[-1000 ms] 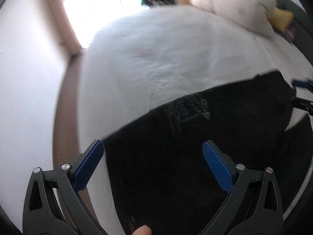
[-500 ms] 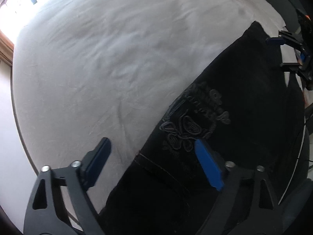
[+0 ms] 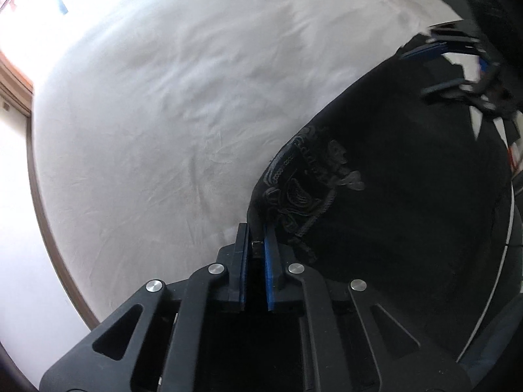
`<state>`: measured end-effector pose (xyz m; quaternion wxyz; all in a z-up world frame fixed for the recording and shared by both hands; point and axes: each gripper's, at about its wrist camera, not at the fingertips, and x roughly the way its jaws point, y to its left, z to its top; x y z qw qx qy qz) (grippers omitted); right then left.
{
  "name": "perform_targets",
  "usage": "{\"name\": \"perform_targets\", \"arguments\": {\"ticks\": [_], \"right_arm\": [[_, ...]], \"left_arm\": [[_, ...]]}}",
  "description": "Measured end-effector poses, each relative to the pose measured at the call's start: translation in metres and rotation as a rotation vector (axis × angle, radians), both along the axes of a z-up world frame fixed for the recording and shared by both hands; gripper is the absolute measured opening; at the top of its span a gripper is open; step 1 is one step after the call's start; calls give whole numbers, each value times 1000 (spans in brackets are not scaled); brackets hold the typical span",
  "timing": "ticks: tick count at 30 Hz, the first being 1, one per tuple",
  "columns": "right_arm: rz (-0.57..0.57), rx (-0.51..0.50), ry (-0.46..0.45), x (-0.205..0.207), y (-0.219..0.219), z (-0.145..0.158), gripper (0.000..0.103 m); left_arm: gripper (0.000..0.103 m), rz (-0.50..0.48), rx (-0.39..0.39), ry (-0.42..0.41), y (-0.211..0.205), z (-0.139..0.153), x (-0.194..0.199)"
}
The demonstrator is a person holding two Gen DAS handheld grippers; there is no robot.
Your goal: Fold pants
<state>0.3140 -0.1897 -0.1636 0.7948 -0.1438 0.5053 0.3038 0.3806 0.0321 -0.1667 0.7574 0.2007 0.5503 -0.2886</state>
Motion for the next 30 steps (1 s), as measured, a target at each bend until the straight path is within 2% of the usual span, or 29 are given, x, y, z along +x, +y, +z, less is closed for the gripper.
{"name": "perform_targets", "arguments": {"ticks": [3, 7, 10, 15, 26, 30], "right_arm": [[40, -39, 0, 4, 9, 2, 40], [67, -67, -16, 11, 22, 2, 40], [96, -110, -9, 13, 35, -6, 40], [135, -189, 4, 15, 44, -18, 40], [124, -231, 26, 35, 48, -29, 40], [162, -258, 39, 34, 54, -33, 40]], "left_arm": [[7, -17, -21, -65, 0, 14, -28], [7, -50, -20, -139, -6, 22, -60], [7, -58, -24, -185, -4, 34, -63], [7, -54, -46, -186, 6, 46, -79], [7, -70, -66, -194, 10, 51, -96], [7, -77, -71, -198, 10, 52, -102]]}}
